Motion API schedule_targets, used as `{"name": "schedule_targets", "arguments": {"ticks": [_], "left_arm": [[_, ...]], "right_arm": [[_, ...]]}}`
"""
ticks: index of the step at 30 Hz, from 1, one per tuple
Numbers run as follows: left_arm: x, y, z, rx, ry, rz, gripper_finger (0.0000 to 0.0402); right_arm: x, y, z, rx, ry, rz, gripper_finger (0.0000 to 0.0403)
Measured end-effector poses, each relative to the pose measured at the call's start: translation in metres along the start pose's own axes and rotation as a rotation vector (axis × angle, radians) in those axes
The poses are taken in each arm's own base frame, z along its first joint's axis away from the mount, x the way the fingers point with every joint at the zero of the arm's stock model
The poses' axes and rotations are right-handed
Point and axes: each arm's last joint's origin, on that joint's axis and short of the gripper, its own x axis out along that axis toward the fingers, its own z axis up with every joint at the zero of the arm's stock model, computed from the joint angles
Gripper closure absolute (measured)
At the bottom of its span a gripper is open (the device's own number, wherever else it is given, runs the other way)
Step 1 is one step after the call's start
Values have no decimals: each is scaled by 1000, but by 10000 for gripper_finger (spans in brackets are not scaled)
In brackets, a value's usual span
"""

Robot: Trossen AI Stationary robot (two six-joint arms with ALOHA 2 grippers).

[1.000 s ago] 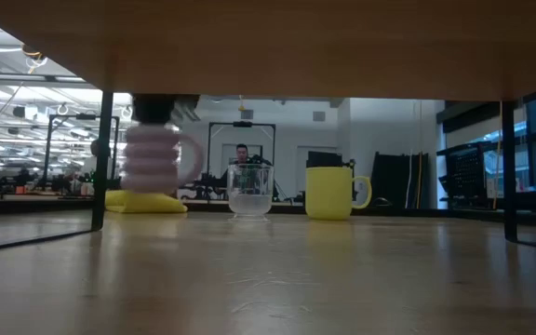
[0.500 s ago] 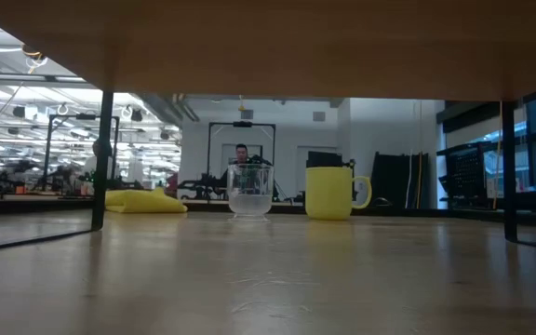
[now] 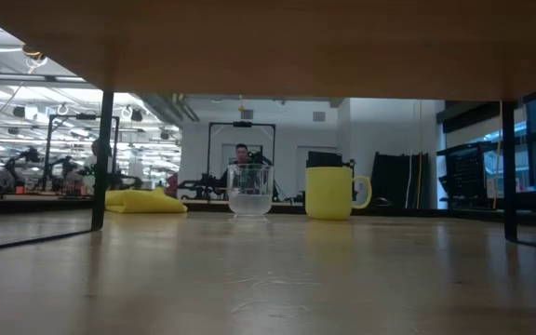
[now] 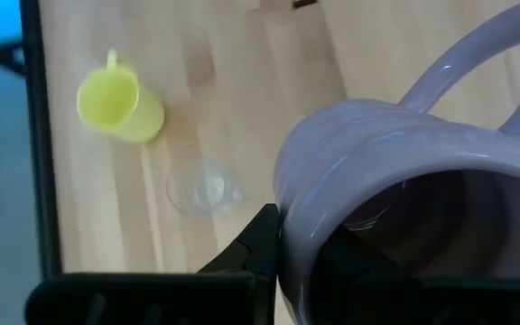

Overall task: Stack small to large cups/mugs on shelf
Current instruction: Put the purple mug on the shelf

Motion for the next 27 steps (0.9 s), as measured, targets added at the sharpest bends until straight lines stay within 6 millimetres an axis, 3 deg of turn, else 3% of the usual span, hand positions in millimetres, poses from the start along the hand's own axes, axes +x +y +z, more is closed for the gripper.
{"name": "schedule_targets", "arguments": {"ticks": [4, 10, 15, 27], "left_arm": [[13, -17, 14, 108, -11, 20, 376], [34, -31, 38, 124, 9, 9, 376], [41, -33, 62, 145, -14, 2, 376], [76, -34, 91, 406, 30, -80, 376]], "right_arm": [[-2, -7, -2, 16, 34, 31, 350], [-12, -20, -1, 19, 51, 71, 350], [-31, -11, 13, -55, -85, 254, 350], [-70, 4, 19, 41, -207, 235, 350]]}}
